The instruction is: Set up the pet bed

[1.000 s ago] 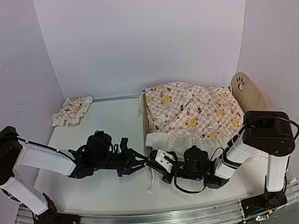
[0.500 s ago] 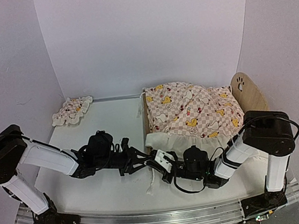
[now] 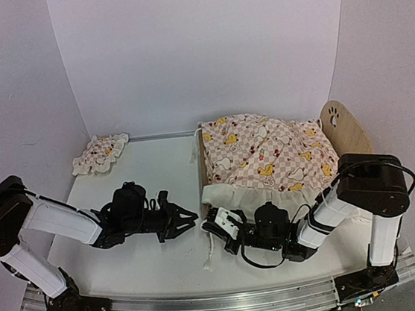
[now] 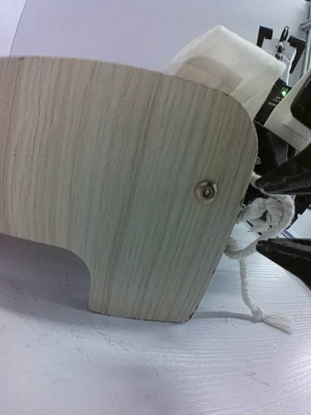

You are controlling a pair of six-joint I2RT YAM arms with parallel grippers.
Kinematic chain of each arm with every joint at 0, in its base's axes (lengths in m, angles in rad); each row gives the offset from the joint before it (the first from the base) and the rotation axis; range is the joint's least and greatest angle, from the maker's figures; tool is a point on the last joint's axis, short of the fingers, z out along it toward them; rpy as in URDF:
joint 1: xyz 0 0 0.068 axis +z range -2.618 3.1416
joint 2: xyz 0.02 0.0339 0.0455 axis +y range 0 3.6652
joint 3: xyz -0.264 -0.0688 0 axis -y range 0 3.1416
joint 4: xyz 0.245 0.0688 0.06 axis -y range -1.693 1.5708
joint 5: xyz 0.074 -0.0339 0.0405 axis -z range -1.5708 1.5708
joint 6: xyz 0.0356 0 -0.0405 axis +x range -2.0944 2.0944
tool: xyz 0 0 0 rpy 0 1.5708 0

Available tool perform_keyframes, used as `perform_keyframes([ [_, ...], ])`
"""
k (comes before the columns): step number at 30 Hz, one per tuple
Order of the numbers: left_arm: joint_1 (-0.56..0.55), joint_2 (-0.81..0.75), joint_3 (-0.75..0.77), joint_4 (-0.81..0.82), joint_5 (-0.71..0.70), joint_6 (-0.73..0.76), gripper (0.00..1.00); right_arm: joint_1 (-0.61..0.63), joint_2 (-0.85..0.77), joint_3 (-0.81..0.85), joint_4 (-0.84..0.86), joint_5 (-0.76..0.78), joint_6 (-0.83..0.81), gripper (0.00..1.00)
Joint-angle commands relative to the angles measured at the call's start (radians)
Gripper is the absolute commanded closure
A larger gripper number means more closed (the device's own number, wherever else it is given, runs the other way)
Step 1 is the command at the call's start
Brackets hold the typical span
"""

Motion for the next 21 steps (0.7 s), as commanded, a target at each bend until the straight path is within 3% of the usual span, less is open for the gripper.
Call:
perform_keyframes([
  [1,0.002,0.063,0.068,0.045,0.056,0.003,0.77,0.005,-0.014,0.028,0.048,-0.003,-0.006,1.0],
  [21,-0.053,0.127,0.099,0.045,0.113,-0.027,0.83,0.005,-0.011,0.036,0.049,0.012,-0.009,1.0],
])
